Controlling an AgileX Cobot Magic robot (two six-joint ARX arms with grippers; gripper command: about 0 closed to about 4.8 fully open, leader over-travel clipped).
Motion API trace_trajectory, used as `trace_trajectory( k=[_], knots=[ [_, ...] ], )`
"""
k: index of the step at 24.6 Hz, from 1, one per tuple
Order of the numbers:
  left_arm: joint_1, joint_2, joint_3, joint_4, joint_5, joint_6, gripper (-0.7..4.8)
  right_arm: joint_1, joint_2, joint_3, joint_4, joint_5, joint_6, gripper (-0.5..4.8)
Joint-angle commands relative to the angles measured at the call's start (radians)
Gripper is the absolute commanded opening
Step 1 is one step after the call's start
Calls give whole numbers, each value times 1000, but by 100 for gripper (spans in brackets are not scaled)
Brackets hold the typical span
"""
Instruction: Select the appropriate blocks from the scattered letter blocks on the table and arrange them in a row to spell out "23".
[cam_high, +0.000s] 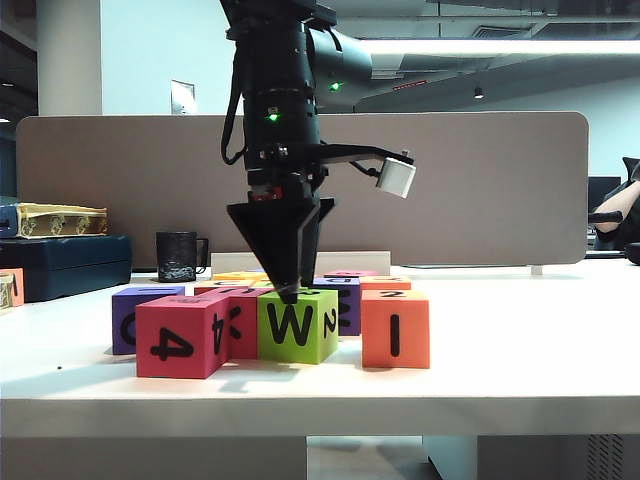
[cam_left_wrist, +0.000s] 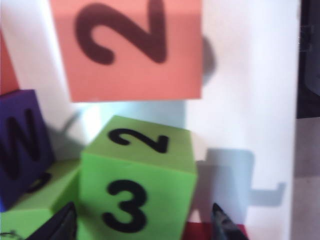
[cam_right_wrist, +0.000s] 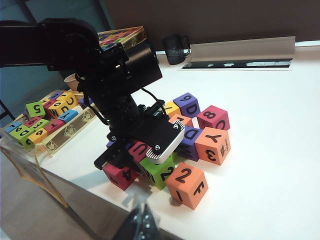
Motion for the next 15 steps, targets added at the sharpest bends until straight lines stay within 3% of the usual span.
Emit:
trace_trajectory(
  k=[1, 15],
  knots=[
    [1, -3, 4, 40, 11, 3, 342, -1, 2, 4, 10, 2, 0, -1],
    [4, 5, 4, 21, 92, 3, 341, -1, 2, 4, 11, 28, 0, -1]
  ],
)
